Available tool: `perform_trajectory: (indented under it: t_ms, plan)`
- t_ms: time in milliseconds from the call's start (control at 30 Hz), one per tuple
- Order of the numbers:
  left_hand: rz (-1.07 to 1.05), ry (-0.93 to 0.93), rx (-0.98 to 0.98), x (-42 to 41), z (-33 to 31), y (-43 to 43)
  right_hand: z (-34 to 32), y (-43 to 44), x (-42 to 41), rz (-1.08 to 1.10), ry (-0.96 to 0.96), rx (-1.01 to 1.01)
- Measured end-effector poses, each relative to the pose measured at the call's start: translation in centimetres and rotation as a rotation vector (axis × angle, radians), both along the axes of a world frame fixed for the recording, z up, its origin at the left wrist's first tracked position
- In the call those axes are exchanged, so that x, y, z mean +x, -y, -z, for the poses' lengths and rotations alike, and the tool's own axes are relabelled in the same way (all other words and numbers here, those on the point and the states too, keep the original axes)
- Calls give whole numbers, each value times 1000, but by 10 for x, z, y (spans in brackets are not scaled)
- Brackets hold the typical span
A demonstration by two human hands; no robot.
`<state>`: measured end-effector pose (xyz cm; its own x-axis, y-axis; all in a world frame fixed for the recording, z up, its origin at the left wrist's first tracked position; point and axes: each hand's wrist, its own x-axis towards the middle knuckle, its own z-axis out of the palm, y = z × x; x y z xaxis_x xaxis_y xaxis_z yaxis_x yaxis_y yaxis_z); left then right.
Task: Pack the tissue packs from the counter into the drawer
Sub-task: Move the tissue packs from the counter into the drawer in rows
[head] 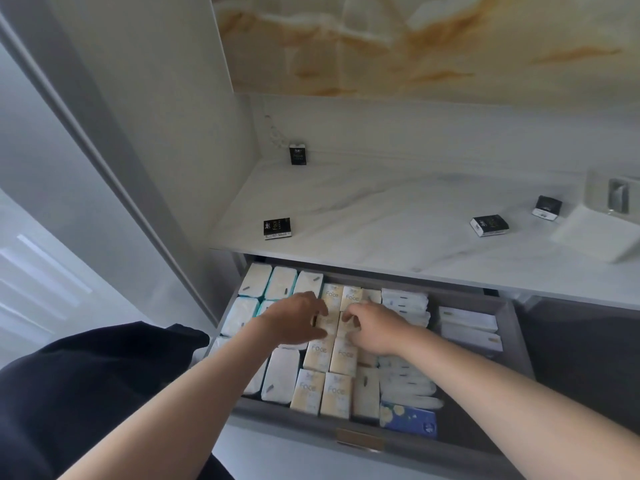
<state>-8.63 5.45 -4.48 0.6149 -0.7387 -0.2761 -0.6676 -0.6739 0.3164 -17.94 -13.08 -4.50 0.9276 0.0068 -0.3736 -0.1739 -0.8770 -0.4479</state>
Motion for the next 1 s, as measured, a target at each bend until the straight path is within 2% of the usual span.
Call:
perform_trajectory:
  t_ms: [167,267,333,433,533,600,700,833,1000]
  plan:
    - [-185,173,-257,37,-24,6,-26,16,33,35,197,-20]
    - [-330,246,-347,66,-28,10,-37,38,52,71,278,-18]
    - [-403,266,-290,82,-31,18,-40,57,61,99,302,-33]
    - [-521,242,-98,103,-31,29,-42,85,68,131,314,-47]
    - [-611,102,-16,120,-25,37,-40,113,72,175,318,-63]
    - [-573,76,-61,126,-21,50,-38,133,73,217,340,-84]
    - [-404,220,-89,122,-21,87,-37,165,69,266,378,-156]
    - [-272,247,-100,104,-21,150,-39,209,60,342,380,-318]
    - [-200,235,-101,87,-24,215,-30,249,48,558,210,-531]
